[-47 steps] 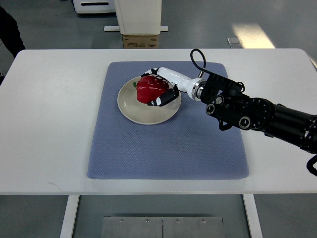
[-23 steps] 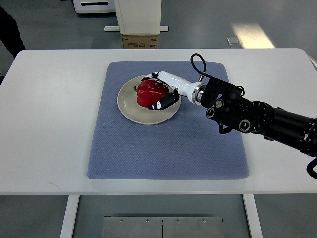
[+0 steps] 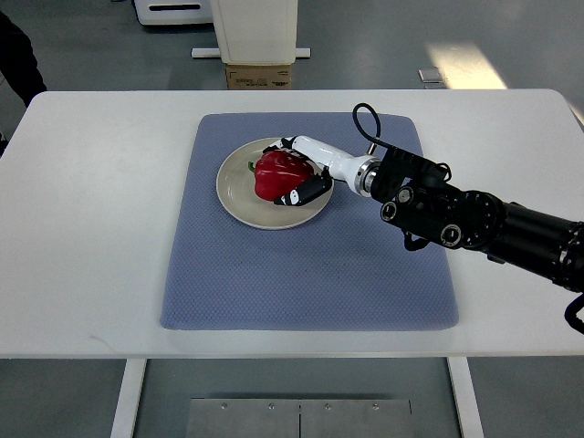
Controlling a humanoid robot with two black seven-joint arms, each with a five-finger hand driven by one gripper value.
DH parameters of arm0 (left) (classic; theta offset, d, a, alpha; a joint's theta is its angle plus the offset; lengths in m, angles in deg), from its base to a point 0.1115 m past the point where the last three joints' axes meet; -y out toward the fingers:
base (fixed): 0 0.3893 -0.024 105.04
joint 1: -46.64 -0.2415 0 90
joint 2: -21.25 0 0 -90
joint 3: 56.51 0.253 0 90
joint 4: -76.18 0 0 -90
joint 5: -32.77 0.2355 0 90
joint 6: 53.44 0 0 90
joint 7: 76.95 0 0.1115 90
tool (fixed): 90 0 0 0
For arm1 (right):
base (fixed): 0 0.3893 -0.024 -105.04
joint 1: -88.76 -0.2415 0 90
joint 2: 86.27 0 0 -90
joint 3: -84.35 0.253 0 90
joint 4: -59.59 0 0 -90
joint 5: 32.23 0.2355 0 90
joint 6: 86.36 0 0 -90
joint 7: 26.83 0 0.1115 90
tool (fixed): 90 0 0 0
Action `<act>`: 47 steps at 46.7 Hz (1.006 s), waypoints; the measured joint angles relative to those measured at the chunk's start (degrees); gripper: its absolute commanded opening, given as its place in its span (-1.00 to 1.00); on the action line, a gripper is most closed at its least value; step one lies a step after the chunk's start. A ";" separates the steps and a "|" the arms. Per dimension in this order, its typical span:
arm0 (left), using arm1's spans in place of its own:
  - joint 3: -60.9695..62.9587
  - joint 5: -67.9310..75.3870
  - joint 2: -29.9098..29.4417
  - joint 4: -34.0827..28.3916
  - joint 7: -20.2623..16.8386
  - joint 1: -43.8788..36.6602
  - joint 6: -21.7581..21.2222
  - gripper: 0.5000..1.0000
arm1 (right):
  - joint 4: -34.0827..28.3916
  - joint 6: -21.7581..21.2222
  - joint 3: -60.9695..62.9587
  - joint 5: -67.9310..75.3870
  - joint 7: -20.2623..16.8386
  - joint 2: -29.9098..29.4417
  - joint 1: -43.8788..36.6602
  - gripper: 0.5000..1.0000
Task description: Place red pepper on plate with right hand
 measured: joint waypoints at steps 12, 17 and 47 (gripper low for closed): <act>0.00 0.00 0.00 0.00 0.00 0.00 0.00 1.00 | 0.18 0.01 0.01 0.50 0.00 0.00 0.00 0.99; 0.00 -0.01 0.00 0.00 0.00 0.00 0.00 1.00 | 0.31 0.00 0.13 0.86 0.00 0.00 -0.04 0.99; 0.00 -0.01 0.00 0.00 -0.01 0.00 0.00 1.00 | 0.22 -0.04 15.57 2.29 -0.68 0.03 3.30 0.99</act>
